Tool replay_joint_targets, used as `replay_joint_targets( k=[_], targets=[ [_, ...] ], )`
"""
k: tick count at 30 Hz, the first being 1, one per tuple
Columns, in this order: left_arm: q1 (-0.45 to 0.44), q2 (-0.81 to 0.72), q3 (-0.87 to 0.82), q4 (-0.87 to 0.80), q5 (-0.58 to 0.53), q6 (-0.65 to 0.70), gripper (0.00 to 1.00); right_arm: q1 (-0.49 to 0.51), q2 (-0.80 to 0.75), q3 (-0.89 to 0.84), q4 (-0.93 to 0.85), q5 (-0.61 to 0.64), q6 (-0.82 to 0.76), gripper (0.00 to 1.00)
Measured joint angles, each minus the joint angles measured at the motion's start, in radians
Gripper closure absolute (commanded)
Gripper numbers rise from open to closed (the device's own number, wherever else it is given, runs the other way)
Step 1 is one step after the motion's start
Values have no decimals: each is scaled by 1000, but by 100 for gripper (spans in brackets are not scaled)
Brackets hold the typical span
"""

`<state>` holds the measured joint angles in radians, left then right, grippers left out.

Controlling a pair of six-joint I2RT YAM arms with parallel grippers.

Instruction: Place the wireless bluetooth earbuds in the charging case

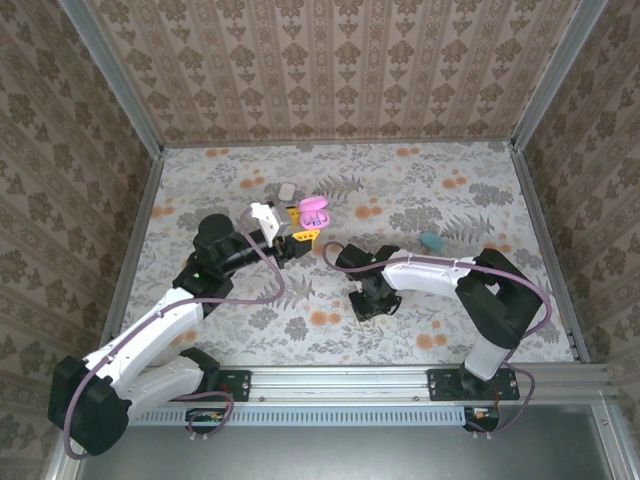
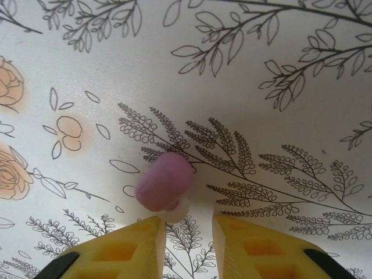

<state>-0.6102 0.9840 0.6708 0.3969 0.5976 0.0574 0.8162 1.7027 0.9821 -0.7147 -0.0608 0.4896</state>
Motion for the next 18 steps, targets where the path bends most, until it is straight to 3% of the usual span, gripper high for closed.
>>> replay_joint_targets(
  k=[11,18],
  targets=[
    [0,-2,2,0,-5,1,59,-19,-72,35,-23,13,69,49],
    [0,-2,2,0,-4,8,59,-60,-42,68,-19,9,109,52]
  ],
)
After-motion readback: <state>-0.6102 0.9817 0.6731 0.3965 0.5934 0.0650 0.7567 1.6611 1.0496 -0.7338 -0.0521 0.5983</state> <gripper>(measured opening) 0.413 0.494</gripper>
